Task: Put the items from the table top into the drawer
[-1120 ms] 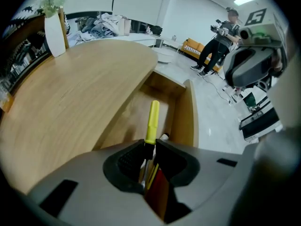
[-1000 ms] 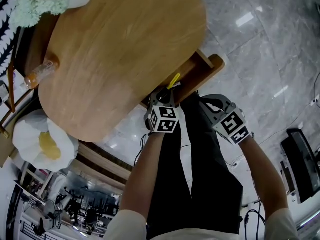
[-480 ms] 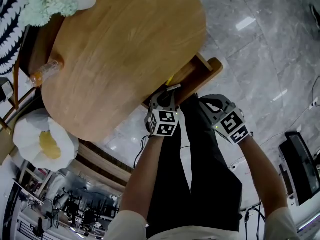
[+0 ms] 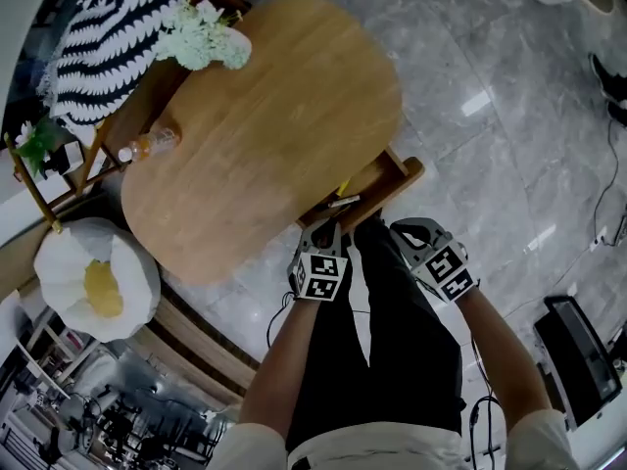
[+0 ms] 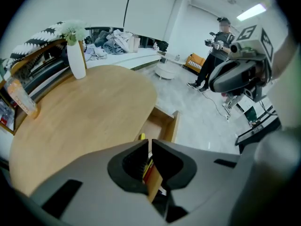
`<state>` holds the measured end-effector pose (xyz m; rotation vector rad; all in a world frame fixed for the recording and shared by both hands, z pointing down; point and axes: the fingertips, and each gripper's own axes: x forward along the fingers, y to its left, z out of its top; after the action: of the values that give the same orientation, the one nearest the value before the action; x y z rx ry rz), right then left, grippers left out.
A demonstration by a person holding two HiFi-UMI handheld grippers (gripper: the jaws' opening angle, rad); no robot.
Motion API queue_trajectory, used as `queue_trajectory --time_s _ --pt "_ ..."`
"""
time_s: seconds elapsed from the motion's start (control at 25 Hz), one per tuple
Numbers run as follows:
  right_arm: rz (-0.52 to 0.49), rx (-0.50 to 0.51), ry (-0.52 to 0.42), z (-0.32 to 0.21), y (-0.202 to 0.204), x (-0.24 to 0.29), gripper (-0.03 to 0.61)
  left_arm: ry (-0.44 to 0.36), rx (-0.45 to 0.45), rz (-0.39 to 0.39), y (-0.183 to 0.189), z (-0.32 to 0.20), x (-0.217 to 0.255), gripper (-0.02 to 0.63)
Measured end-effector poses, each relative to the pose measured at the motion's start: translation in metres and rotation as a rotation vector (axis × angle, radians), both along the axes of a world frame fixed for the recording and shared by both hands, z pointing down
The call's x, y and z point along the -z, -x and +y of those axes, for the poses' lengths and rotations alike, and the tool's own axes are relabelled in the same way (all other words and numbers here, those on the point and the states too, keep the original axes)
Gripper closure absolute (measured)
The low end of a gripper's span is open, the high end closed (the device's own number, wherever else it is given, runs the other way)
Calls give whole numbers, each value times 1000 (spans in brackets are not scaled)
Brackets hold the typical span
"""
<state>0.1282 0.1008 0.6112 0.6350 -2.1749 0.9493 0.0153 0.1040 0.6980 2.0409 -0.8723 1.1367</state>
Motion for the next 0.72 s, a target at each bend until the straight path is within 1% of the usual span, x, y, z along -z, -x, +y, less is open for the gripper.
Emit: queue_trajectory --time_s 0.2,0.36,0.48,0.72 --pt "7 9 -52 -8 -2 56 558 -35 23 9 15 -2 66 581" --pt "11 4 -68 -8 -3 97 558 -58 56 16 31 1 115 584" --pt "16 3 -93 -10 -3 125 558 -81 90 26 41 1 149 588" --pt "17 25 -175 -23 -2 182 558 -158 184 73 56 -8 223 592"
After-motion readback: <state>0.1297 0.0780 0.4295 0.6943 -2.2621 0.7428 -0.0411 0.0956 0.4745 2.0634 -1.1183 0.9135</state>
